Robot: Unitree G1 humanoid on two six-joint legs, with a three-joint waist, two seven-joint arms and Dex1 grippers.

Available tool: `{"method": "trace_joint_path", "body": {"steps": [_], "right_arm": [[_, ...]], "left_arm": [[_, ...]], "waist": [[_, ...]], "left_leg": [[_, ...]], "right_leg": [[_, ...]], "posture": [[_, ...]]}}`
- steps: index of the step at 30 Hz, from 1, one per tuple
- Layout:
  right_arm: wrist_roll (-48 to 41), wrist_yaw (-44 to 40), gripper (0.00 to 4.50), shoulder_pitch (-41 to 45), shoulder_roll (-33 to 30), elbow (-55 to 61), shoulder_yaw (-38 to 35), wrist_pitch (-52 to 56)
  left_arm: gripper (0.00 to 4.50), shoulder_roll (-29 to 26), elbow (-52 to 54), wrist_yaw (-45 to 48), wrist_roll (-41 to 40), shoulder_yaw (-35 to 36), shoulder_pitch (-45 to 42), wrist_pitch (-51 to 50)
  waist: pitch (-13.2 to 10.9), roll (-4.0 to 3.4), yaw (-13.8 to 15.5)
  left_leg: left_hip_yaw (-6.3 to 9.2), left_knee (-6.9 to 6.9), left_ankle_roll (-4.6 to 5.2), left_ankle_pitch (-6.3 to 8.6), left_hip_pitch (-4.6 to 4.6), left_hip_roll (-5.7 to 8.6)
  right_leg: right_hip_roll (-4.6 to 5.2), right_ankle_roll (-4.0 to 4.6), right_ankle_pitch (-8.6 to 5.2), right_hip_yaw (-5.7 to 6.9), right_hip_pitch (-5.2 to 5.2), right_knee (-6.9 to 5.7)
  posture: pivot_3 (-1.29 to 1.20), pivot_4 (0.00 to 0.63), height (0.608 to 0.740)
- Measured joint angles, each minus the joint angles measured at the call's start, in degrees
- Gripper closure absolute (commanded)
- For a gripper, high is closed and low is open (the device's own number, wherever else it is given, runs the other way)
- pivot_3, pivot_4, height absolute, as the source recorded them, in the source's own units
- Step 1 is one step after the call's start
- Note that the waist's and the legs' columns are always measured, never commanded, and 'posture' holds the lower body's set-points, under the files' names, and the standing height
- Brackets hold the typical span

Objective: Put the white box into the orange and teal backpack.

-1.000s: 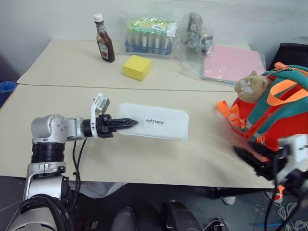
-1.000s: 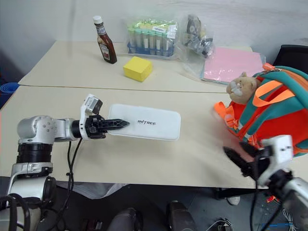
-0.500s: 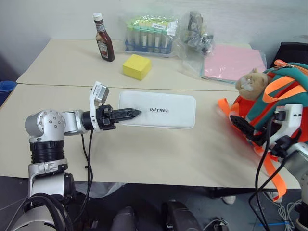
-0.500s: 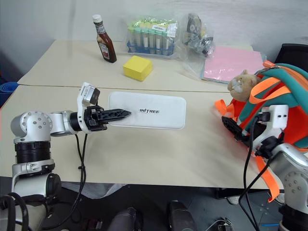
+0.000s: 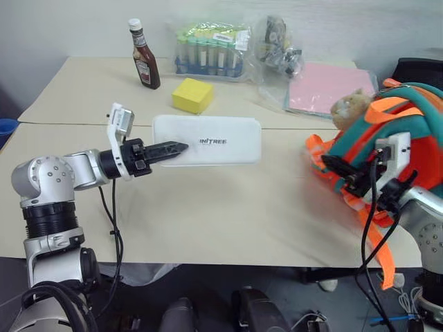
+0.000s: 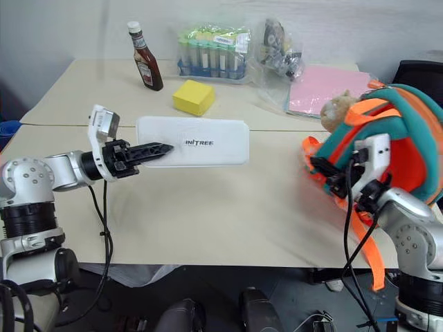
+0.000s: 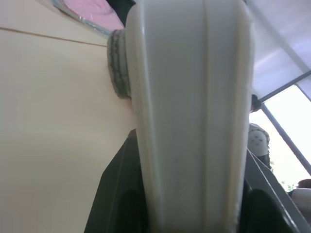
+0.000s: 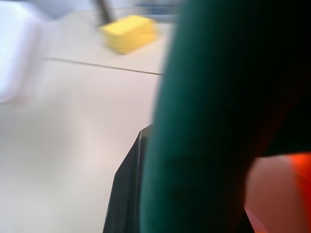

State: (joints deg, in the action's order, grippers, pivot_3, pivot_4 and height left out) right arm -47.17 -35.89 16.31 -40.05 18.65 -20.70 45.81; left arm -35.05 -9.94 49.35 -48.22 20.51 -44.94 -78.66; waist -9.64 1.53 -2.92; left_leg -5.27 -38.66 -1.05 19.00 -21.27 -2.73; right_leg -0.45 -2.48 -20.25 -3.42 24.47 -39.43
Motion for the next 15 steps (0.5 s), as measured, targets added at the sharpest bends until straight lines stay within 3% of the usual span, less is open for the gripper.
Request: {"method": "trace_joint_path", "body": {"steps": [6,11,15], "right_arm": [[-11.72,-7.58,4.46,2.04,-4.71,7.03,1.20,6.09],[-27.08,-15.03,4.46,3.27,-13.44,10.42,-1.09,12.14],[-32.97,-23.00,4.46,-3.00,-19.53,10.67,-5.81,15.81]], "left_arm": [[3.13,-2.04,-2.62,1.27,0.28,-0.14,-3.54,5.69],[3.13,-3.83,-1.87,8.45,0.14,-0.86,-4.27,13.17],[3.13,-3.81,-1.83,12.01,-1.24,-1.13,-4.63,15.08]], "waist": [[-0.04,0.01,-0.07],[-0.12,-0.04,-0.05],[-0.13,-0.01,0.43]], "left_leg": [[0.01,0.00,0.00,0.00,-0.03,0.00],[0.02,0.03,0.01,0.01,-0.05,-0.01],[0.05,-0.07,0.08,0.04,-0.07,0.01]], "right_leg": [[0.01,0.00,0.00,0.01,0.00,0.04],[0.03,0.00,0.00,0.04,0.00,0.11],[0.04,0.00,0.00,0.04,-0.07,0.16]], "posture": [[0.00,0.150,0.740],[0.00,0.150,0.740],[0.00,0.150,0.740]]}}
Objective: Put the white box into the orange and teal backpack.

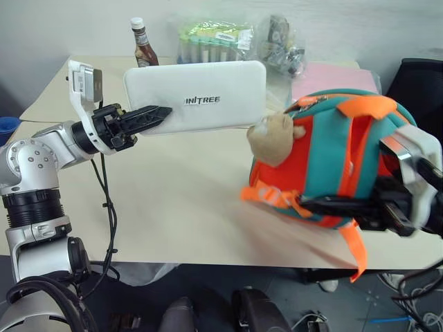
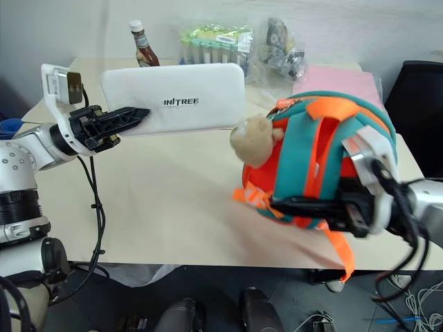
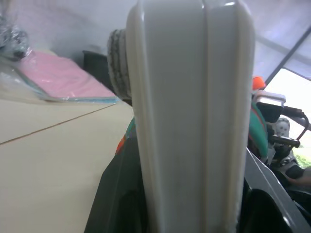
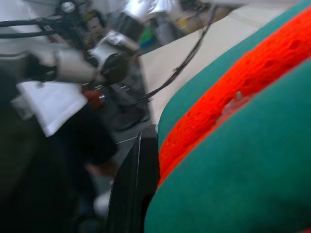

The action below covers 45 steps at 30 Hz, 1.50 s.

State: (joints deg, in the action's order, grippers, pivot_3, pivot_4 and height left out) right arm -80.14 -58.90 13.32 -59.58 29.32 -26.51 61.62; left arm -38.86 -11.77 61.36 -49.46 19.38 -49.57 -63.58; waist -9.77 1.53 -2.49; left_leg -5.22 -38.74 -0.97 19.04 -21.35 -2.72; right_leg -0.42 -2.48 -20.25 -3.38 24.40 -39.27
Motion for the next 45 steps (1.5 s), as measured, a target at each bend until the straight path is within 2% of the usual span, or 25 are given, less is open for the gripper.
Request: {"method": "trace_joint_path", "body": {"steps": [3,8,15,24,29,38,45], "right_arm": [[0.73,-3.36,4.46,-2.11,-1.98,0.11,-1.23,-0.29],[6.26,-4.40,4.46,-4.60,-2.13,-1.53,-0.76,-2.36],[9.01,-5.74,4.46,-7.33,-2.05,-3.34,-0.72,-3.15],[8.52,-10.98,4.46,-13.95,-2.94,-3.78,-7.37,-2.33],[7.78,-11.73,4.46,-14.14,-3.46,-3.39,-8.59,-1.59],[8.91,-10.06,4.46,-11.39,-3.43,-4.20,-6.91,-2.48],[11.54,-9.43,4.46,-9.51,-3.34,-5.16,-2.93,-4.05]], "left_arm": [[3.13,0.94,0.01,1.26,0.04,-1.40,-1.24,2.31],[3.13,3.26,1.29,2.94,0.58,-5.29,-1.49,6.69],[3.13,3.44,2.23,6.39,9.42,-13.23,-0.51,20.30],[3.13,3.06,-4.15,9.27,11.70,-13.75,-5.38,24.24],[3.13,2.80,-6.11,10.09,11.83,-13.71,-7.54,24.66],[3.13,2.89,-1.93,12.31,14.62,-17.72,-4.14,27.61],[3.13,2.59,-1.79,15.13,22.76,-23.34,-2.45,37.64]], "waist": [[0.00,0.01,0.55],[-0.01,0.03,0.76],[-0.01,0.04,0.90],[-0.06,0.13,1.02],[-0.06,0.13,0.89],[-0.06,0.13,0.96],[-0.06,0.13,0.98]], "left_leg": [[0.01,-0.14,0.06,0.04,-0.02,0.00],[0.01,-0.15,0.07,0.05,-0.03,0.00],[0.00,-0.22,0.08,0.06,-0.01,0.00],[0.02,-0.30,0.18,0.11,-0.11,0.00],[0.02,-0.30,0.18,0.12,-0.10,0.00],[0.02,-0.34,0.18,0.11,-0.10,0.01],[0.02,-0.34,0.19,0.12,-0.10,0.01]], "right_leg": [[0.00,-0.01,0.00,0.00,-0.03,-0.01],[-0.01,-0.01,0.00,0.00,-0.03,-0.01],[-0.01,-0.01,0.00,-0.02,-0.06,-0.04],[-0.01,-0.03,0.02,0.01,-0.05,0.00],[-0.02,-0.03,0.01,0.01,-0.05,-0.03],[0.00,-0.03,0.02,0.00,-0.05,-0.05],[-0.01,-0.03,0.02,0.00,-0.05,-0.03]], "posture": [[0.00,0.150,0.740],[0.00,0.150,0.740],[0.00,0.150,0.740],[0.00,0.150,0.740],[0.00,0.150,0.740],[0.00,0.150,0.740],[0.00,0.150,0.740]]}}
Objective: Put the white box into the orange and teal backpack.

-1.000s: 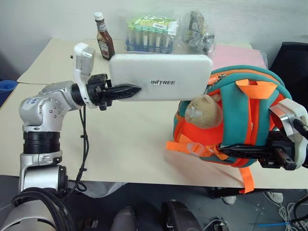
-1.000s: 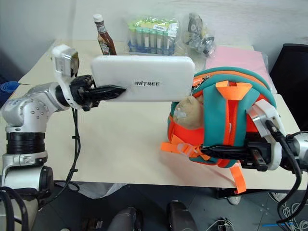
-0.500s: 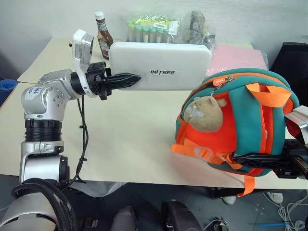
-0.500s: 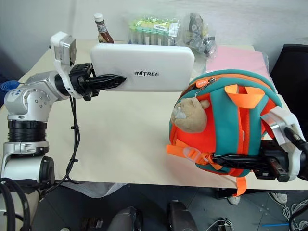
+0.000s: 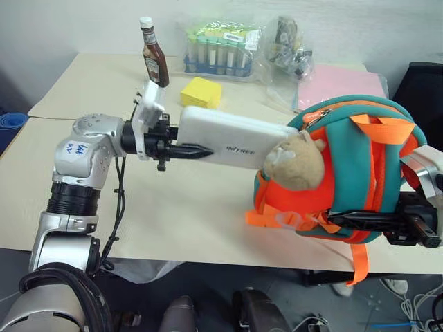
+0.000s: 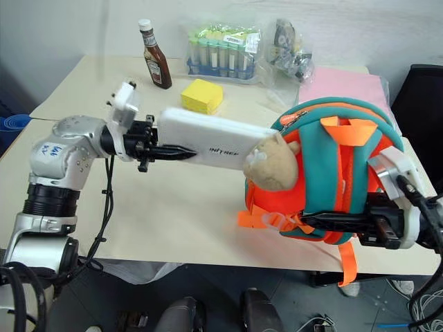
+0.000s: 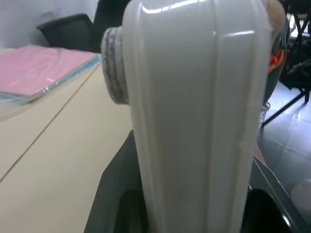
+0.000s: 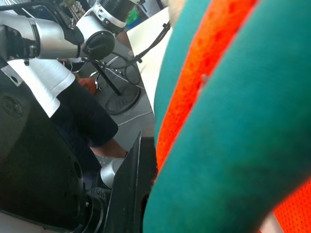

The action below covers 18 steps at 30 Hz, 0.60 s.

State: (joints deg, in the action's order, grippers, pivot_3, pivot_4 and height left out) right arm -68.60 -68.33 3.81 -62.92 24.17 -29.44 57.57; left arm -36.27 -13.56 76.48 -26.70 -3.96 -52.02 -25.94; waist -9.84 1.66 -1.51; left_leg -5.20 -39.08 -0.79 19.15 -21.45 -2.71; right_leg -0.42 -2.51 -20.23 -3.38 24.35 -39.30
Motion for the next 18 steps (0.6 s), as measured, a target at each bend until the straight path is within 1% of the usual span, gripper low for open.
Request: {"method": "trace_joint_path", "body": {"steps": [3,6,12,15,18], "right_arm": [[0.74,0.00,4.46,0.30,0.04,-0.23,0.40,-0.28],[1.50,0.15,4.46,0.86,0.65,-0.23,1.38,-0.95],[2.96,1.50,4.46,2.91,2.38,-0.21,4.64,-2.35],[4.18,2.19,4.46,3.85,2.81,-0.13,6.16,-3.31],[5.44,2.54,4.46,3.83,2.96,0.35,6.90,-4.06]], "left_arm": [[3.13,0.69,-0.76,0.28,1.79,-0.88,-0.62,2.67],[3.13,3.30,-1.84,0.26,3.18,-2.01,-2.45,3.60],[3.13,12.16,-6.41,-0.48,7.16,-6.26,-7.82,4.56],[3.13,15.07,-9.40,-0.54,9.14,-7.57,-10.08,5.63],[3.13,16.70,-11.45,-0.04,10.41,-8.29,-11.57,6.08]], "waist": [[0.00,0.00,0.07],[0.00,0.01,0.32],[0.00,0.01,1.23],[0.00,0.01,1.32],[0.00,0.01,1.40]], "left_leg": [[0.00,0.00,0.01,0.01,0.00,0.01],[-0.01,-0.04,0.07,0.04,-0.01,0.02],[-0.03,-0.05,0.10,0.06,-0.02,0.03],[-0.04,-0.05,0.11,0.06,-0.02,0.03],[-0.04,-0.05,0.11,0.06,-0.02,0.03]], "right_leg": [[0.00,0.00,0.00,0.00,0.00,-0.01],[0.00,-0.01,0.00,0.00,-0.02,0.00],[-0.02,-0.01,0.01,-0.02,0.00,0.03],[-0.02,-0.01,0.01,-0.03,0.00,0.02],[-0.02,-0.01,0.01,-0.03,0.00,0.02]], "posture": [[0.00,0.150,0.740],[0.00,0.150,0.740],[0.00,0.150,0.740],[0.00,0.150,0.740],[0.00,0.150,0.740]]}}
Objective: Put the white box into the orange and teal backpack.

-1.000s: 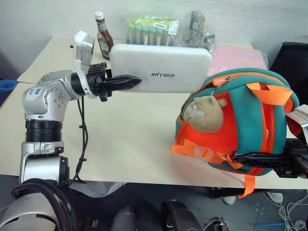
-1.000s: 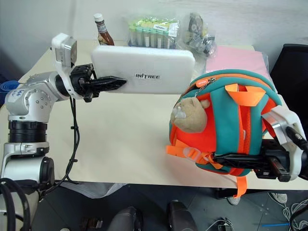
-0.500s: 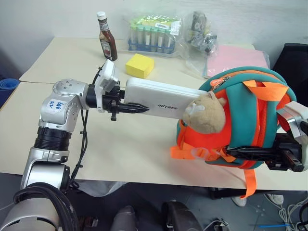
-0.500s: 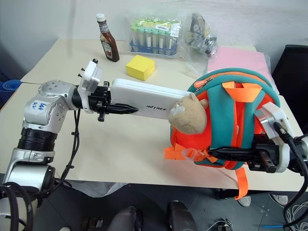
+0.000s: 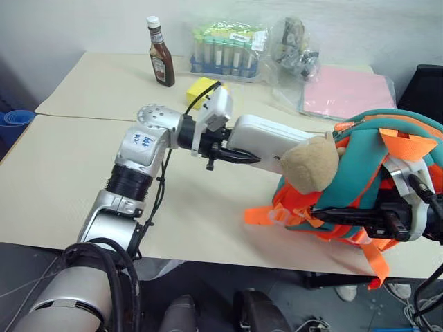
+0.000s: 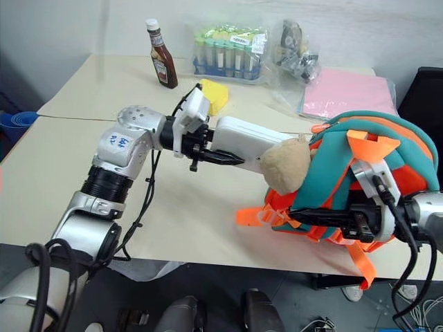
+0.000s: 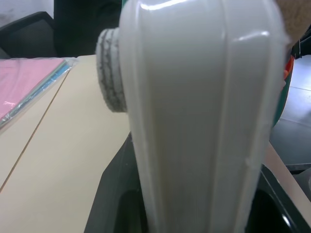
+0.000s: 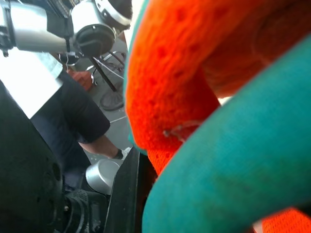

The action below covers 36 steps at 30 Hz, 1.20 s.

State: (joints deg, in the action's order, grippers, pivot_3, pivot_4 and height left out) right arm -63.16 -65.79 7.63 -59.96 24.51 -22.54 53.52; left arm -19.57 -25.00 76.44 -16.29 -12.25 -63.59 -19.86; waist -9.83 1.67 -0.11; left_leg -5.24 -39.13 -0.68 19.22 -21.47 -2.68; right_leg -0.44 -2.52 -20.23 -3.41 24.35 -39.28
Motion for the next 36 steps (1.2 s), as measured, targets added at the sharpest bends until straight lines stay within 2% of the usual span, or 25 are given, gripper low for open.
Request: {"method": "trace_joint_path", "body": {"steps": [8,11,14,17,20,24,30,34,36], "right_arm": [[-0.59,0.66,4.46,-2.27,0.00,2.85,-0.33,0.18],[-1.75,0.96,4.46,-3.58,-0.01,5.30,-0.44,0.37],[-3.26,1.08,4.46,-4.23,-0.03,7.11,-0.58,0.50],[-4.00,1.55,4.46,-4.52,-0.15,7.64,-0.98,0.70],[-4.14,1.99,4.46,-4.54,-0.38,7.67,-1.02,1.05],[-4.45,2.38,4.46,-4.64,-0.59,7.60,-1.79,1.58],[-4.78,4.23,4.46,-3.54,-0.55,7.58,-2.45,1.45],[-4.31,5.56,4.46,-3.51,0.27,7.55,-1.61,1.11],[-3.77,6.45,4.46,-3.20,0.94,7.57,-0.51,0.33]], "left_arm": [[3.13,0.06,-2.93,6.41,-2.60,2.58,-3.67,-7.34],[3.13,-4.34,-0.88,9.59,-8.64,2.25,-3.65,-16.09],[3.13,-7.73,2.31,9.59,-13.17,1.29,-3.65,-20.63],[3.13,-9.60,3.32,9.59,-14.14,-0.86,-3.21,-20.09],[3.13,-10.82,4.46,9.60,-11.84,-5.02,-0.57,-13.21],[3.13,-6.34,2.40,9.06,-8.25,-5.32,1.76,-6.02],[3.13,9.29,-0.09,-3.23,-8.18,-1.80,0.52,-7.19],[3.13,14.79,-0.73,-7.37,-3.85,-4.62,-0.10,-5.92],[2.43,17.39,-2.42,-9.73,0.24,-7.48,-1.18,-3.49]], "waist": [[0.00,0.00,-0.07],[0.00,0.00,-0.64],[0.00,-0.01,-1.19],[0.00,-0.01,-1.43],[0.00,-0.01,-1.43],[0.00,0.00,-1.29],[0.00,0.00,-0.05],[0.00,-0.01,-0.11],[0.00,0.00,-0.04]], "left_leg": [[0.01,0.00,-0.01,0.00,0.00,-0.02],[0.00,0.02,-0.03,-0.02,-0.01,-0.06],[0.03,0.03,-0.08,-0.04,0.00,-0.07],[0.03,-0.02,-0.09,-0.05,0.01,-0.04],[0.03,-0.01,-0.10,-0.06,0.03,-0.04],[0.03,-0.04,-0.09,-0.05,-0.01,-0.02],[0.01,-0.06,0.03,0.01,-0.08,0.02],[0.01,-0.03,0.00,0.00,-0.02,0.02],[0.01,-0.04,0.00,-0.01,0.00,0.06]], "right_leg": [[-0.01,0.00,0.00,0.01,0.01,-0.04],[-0.05,0.01,-0.01,-0.01,0.11,-0.15],[-0.05,0.01,-0.01,-0.01,0.09,-0.17],[-0.01,0.01,-0.01,-0.01,0.07,-0.18],[-0.01,0.01,-0.01,-0.01,0.07,-0.18],[-0.01,0.01,-0.01,-0.01,0.07,-0.16],[0.00,-0.01,0.00,-0.02,0.08,-0.07],[-0.08,-0.01,0.00,-0.10,0.10,-0.13],[-0.08,-0.01,0.01,-0.12,0.07,-0.12]], "posture": [[0.00,0.150,0.740],[0.00,0.150,0.740],[0.00,0.150,0.740],[0.00,0.150,0.740],[0.00,0.150,0.740],[0.00,0.150,0.740],[0.00,0.150,0.740],[0.00,0.150,0.740],[0.00,0.150,0.740]]}}
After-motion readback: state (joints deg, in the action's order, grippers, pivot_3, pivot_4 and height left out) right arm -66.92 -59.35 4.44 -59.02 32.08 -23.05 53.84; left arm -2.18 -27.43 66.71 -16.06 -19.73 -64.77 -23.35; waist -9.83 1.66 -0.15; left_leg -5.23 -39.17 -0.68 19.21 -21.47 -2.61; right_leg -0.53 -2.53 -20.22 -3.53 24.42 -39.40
